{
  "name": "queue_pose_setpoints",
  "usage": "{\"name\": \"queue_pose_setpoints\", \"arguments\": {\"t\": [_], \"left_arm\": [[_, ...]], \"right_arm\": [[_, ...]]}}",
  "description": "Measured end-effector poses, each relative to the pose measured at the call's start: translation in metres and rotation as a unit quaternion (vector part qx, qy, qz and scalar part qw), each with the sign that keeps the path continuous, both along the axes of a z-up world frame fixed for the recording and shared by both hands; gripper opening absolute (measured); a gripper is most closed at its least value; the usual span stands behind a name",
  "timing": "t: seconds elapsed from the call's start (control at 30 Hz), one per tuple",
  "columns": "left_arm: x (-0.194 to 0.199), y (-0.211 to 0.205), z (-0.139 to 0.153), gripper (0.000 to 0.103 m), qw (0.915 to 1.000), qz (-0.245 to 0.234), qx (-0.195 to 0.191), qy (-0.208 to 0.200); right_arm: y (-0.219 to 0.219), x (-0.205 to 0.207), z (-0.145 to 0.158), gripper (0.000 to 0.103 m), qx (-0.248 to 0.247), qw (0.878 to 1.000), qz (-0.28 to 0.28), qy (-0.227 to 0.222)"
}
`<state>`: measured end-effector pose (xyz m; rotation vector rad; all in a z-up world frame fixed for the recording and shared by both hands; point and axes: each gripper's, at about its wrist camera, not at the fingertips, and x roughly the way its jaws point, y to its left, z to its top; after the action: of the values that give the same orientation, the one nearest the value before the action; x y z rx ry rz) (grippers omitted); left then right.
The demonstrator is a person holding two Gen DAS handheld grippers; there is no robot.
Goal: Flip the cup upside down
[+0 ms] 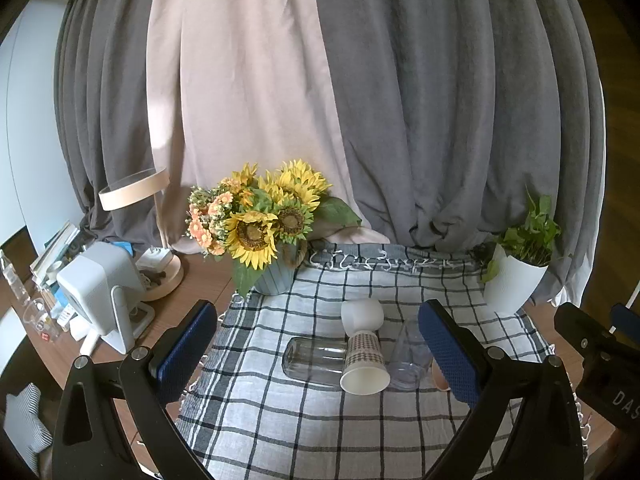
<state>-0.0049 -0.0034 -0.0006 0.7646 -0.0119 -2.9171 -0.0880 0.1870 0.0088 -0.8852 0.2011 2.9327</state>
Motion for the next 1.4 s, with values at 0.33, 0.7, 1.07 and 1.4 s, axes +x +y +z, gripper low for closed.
{"name": "queue_pose_setpoints", "arguments": {"t": [0.33, 0.7, 1.07, 1.4], "left_arm": [[-0.001, 0.001, 0.000, 0.103, 1.0000, 0.006, -0.002, -0.001], [-0.002, 0.001, 0.000, 0.103, 0.9999, 0.016, -0.003, -0.002], [-0.009, -0.006, -0.003, 0.103, 0.9997, 0.022, -0.004, -0.011], [-0.042, -0.010, -0.026, 0.103, 0.9976, 0.022, 0.003, -0.066]], "right_arm": [[0.000, -0.001, 0.000, 0.094, 0.001, 1.000, -0.001, 0.000], [-0.003, -0.001, -0.002, 0.094, 0.002, 1.000, 0.001, -0.002], [-0.008, -0.006, -0.005, 0.094, 0.006, 1.000, 0.005, -0.010], [-0.001, -0.036, -0.027, 0.094, -0.018, 0.998, 0.015, -0.062]]}}
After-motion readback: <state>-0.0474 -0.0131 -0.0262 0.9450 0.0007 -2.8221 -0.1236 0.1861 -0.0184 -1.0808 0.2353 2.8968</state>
